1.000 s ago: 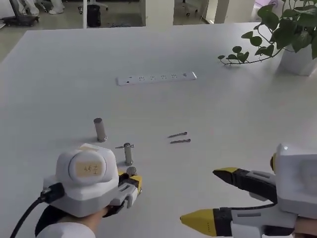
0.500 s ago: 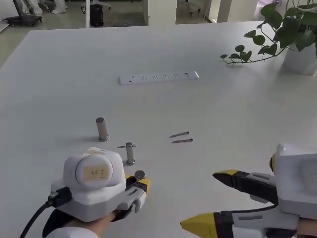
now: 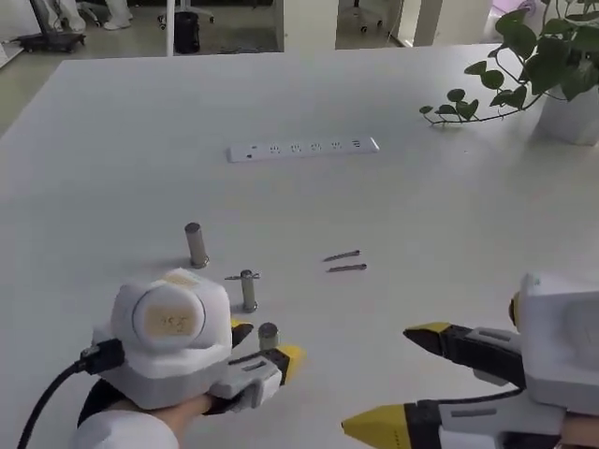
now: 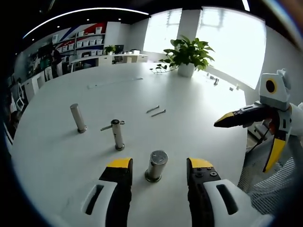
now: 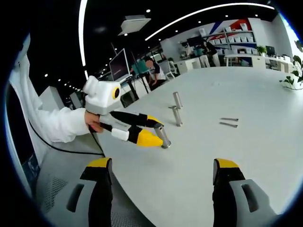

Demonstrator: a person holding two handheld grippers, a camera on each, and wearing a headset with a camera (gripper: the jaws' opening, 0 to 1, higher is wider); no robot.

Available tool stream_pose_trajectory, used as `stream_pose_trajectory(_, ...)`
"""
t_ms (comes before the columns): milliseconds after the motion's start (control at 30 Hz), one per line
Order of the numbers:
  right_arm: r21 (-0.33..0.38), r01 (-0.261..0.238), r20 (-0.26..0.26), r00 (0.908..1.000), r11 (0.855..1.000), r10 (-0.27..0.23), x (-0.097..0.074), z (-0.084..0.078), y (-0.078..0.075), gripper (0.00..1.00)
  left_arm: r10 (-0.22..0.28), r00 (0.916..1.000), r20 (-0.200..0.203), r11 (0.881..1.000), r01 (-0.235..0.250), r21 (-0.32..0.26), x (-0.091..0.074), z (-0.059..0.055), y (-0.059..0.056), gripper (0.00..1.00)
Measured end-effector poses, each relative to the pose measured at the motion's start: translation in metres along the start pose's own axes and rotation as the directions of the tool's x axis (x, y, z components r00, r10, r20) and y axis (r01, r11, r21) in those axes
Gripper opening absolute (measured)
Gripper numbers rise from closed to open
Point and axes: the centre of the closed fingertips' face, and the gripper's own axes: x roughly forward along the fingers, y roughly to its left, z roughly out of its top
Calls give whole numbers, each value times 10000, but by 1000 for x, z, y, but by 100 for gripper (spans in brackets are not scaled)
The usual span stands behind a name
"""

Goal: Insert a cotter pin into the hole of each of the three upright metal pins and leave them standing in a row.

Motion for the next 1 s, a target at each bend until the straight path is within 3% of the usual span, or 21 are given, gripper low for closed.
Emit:
stream_pose_trajectory(100, -38, 15, -50, 10000, 10000, -15, 0, -1, 0, 86, -457, 9989, 139, 9944, 442, 956, -8, 3, -1, 60)
stream_pose_trajectory(133, -45, 3, -72, 10000, 10000, -4, 0, -1, 0, 86, -475, 9987, 179, 9958, 459, 788, -11, 4, -1, 60)
stream_pose_trajectory(233, -55, -1, -132, 9999, 10000, 0, -1, -3, 0, 86, -984, 9945, 345, 9899, 943, 1059, -20, 10, -5, 64)
stream_pose_trajectory(300, 12, -53, -129, 9999, 10000, 53, -1, -3, 0, 86, -1144, 9927, 372, 9848, 1084, 1360, -24, 12, -6, 75)
stream_pose_trajectory(400, 79, -109, -92, 9999, 9999, 109, -1, -3, 1, 86, -1781, 9838, 208, 9690, 1717, 1778, -32, 10, -12, 85)
stream_pose_trajectory(500, 27, -103, -179, 9998, 9999, 103, -1, -4, 1, 86, -1823, 9831, 171, 9632, 1751, 2041, -36, 8, -9, 93)
stream_pose_trajectory(567, -12, -104, -250, 9996, 9999, 104, -1, -5, 1, 86, -2088, 9777, 210, 9607, 2010, 1917, -40, 7, -12, 99)
stream_pose_trajectory(767, -162, -77, -422, 9991, 9998, 70, -3, -4, 0, 86, -2349, 9710, 436, 9621, 2258, 1532, -50, 10, -11, 99)
stream_pose_trajectory(900, 81, 151, -351, 9993, 9999, -149, -7, 5, -7, 83, -2441, 9661, 838, 9671, 2362, 944, -57, 11, -9, 99)
stream_pose_trajectory(1000, -18, 259, -329, 9991, 9997, -259, -9, 15, -14, 82, -2337, 9678, 937, 9704, 2261, 846, -61, 9, -7, 99)
